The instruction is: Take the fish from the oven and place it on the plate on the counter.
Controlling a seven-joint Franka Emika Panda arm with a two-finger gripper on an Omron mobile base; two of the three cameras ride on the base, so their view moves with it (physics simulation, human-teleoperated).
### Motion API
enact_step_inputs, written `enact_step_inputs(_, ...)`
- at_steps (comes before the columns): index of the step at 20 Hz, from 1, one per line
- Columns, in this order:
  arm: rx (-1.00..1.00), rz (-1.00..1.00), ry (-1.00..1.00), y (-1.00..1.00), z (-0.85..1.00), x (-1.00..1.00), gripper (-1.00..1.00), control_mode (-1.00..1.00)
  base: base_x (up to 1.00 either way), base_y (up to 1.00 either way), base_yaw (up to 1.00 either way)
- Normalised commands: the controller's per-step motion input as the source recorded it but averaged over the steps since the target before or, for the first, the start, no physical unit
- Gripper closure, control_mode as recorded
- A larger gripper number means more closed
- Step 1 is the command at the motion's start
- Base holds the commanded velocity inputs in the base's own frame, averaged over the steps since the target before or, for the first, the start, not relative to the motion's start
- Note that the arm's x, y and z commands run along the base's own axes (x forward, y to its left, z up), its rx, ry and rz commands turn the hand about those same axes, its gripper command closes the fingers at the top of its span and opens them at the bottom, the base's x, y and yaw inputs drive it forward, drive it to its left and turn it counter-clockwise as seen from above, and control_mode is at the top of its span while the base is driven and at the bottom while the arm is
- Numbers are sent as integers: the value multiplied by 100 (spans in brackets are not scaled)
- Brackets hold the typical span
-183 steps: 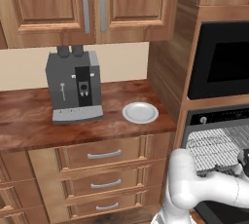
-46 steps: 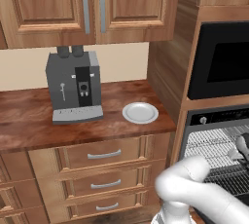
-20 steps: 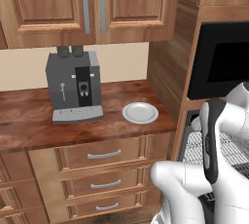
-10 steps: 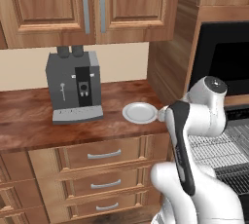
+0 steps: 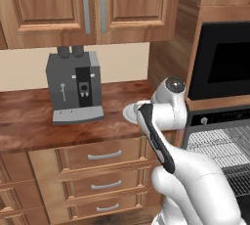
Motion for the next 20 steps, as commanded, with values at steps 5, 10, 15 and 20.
enact_step_inputs(5,-4,-7,7,-1,-51,80,100,-100,0,0,0)
enact_step_inputs(10,0,-3,15,-2,-50,82,100,-100,0,0,0)
enact_step_inputs(15,0,0,31,0,-6,60,100,-100,0,0,0)
enact_step_inputs(20,0,0,27,-1,-2,36,100,-100,0,0,0)
